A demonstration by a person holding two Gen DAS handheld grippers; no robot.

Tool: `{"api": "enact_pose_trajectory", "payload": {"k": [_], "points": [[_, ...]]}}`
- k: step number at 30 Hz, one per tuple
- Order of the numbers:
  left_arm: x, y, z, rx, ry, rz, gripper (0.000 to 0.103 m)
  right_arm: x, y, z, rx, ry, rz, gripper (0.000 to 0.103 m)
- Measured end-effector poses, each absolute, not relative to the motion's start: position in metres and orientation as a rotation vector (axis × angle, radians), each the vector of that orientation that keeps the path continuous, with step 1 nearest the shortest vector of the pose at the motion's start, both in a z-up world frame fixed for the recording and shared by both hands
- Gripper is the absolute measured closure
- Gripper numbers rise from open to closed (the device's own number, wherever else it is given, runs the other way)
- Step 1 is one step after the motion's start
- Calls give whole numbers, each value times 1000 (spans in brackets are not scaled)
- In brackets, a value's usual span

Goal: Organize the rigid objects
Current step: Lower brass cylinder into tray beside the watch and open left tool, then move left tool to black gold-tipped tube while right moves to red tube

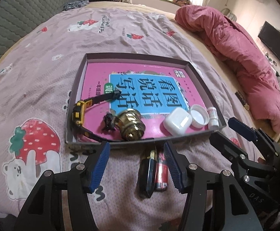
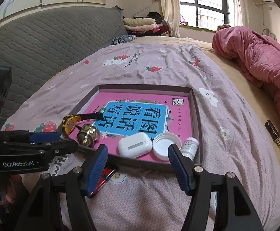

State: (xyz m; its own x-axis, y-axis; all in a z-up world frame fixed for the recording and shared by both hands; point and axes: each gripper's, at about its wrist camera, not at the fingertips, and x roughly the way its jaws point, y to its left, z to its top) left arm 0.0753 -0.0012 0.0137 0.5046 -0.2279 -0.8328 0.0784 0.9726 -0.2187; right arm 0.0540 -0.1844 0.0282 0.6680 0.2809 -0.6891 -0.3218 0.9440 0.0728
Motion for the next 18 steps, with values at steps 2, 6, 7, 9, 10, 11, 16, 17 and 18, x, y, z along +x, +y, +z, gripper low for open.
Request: {"api": "enact_pose_trajectory", "payload": {"k": [2, 6, 7, 9, 10, 11, 16, 17, 18], "points": [[72, -3, 13, -146, 1031, -185, 43, 50, -183, 27, -67, 769, 345, 38], [68, -4, 10, -131, 1048, -183, 43, 45, -178, 25, -78, 778, 356, 38], [67, -3, 9, -128, 1052, -181, 43, 43, -177, 24, -81, 781, 359, 38], [65, -2, 7, -128, 1062, -177, 43, 40, -174, 23, -98, 787, 363, 38], [64, -2, 6, -128, 1063, -175, 43, 39, -172, 22, -106, 788, 363, 38], [64, -1, 5, -128, 1066, -174, 43, 37, -171, 22, -109, 788, 366, 38], [61, -1, -2, -123, 1092, -177, 43, 32, -165, 15, -123, 824, 382, 38], [60, -1, -3, -121, 1100, -179, 43, 31, -165, 13, -123, 830, 383, 38], [60, -2, -5, -121, 1105, -182, 43, 30, -164, 11, -125, 839, 385, 38]]}}
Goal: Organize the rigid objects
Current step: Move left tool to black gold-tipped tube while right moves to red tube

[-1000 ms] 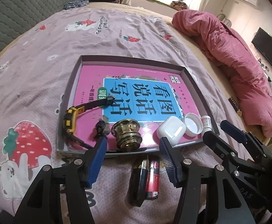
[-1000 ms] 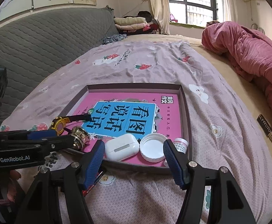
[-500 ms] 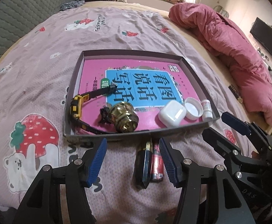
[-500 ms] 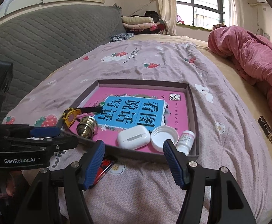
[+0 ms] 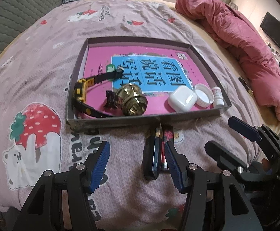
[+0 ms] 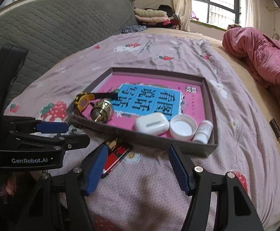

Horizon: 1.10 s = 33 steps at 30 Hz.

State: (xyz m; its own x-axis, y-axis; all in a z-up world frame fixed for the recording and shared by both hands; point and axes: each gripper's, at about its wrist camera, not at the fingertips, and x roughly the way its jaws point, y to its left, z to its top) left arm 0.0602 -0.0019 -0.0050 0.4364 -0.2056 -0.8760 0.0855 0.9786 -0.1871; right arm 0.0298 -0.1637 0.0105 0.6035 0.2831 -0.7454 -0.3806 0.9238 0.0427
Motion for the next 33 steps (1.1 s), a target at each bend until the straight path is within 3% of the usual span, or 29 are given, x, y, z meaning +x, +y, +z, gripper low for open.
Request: {"api": "enact_pose_trajectory", "payload": {"k": [33], "points": [[91, -27, -53, 27, 1225, -191, 41, 25, -142, -32, -189, 969, 399, 38]]}}
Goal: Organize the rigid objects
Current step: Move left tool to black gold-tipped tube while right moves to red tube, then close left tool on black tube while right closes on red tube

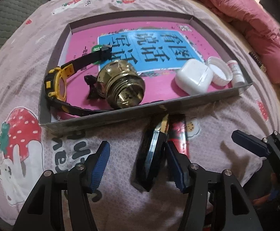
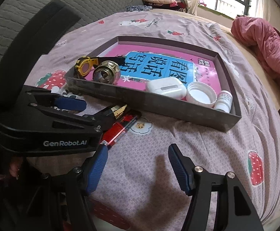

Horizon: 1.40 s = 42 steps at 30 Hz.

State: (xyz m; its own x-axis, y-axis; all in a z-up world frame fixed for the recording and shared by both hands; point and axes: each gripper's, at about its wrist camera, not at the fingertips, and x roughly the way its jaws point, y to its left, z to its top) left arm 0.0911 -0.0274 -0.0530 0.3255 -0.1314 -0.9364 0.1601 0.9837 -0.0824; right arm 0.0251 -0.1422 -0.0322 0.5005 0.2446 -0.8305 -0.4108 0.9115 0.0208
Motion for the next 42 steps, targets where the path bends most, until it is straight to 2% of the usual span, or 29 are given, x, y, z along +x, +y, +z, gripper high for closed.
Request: {"api": "enact_pose_trajectory", "payload": {"k": [14, 22, 26, 28, 30, 37, 42], "points": [[100, -16, -55, 17, 1226, -184, 44, 47, -126, -46, -53, 1050, 354, 38], [101, -16, -58, 32, 1235, -204, 44, 62, -105, -57, -144, 1099, 260, 39], [103, -18, -59, 38, 1234, -228, 44, 58, -117, -57, -135, 1102, 274, 52], [105, -22, -60, 52, 1237, -239, 44, 58, -125, -56, -133, 1102, 273, 67], [106, -24, -61, 62, 1237, -245, 44, 57, -137, -56, -119, 1105, 271, 77], [108, -35, -62, 101, 1234, -264, 45, 66, -150, -56, -39, 1107, 343, 77], [111, -36, -66, 89, 1241, -267, 46, 74, -146, -62, -104, 1088, 390, 78]]}}
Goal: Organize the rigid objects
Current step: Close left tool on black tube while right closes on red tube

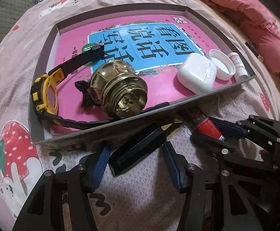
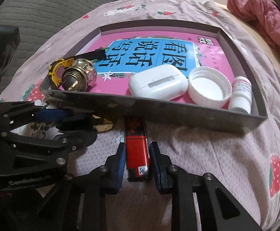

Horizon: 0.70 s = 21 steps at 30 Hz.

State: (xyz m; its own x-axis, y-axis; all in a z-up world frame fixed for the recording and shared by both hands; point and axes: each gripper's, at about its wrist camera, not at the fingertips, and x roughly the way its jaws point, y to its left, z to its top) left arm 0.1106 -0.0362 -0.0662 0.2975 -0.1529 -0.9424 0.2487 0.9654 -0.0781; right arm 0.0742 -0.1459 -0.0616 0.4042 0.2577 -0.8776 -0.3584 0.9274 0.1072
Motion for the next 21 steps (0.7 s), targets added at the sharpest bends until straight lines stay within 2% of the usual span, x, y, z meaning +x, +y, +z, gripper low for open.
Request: {"api": "enact_pose_trajectory", "payload": {"k": [6, 11, 21], "points": [[111, -43, -71, 103, 1218, -263, 44, 61, -135, -60, -246, 1038, 393, 81], [108, -53, -71, 149, 1190, -258, 46, 53, -152, -51, -152, 1059, 413, 81], [93, -47, -62, 71, 1224, -308, 67, 53, -190, -41, 9, 1077, 366, 81]]}}
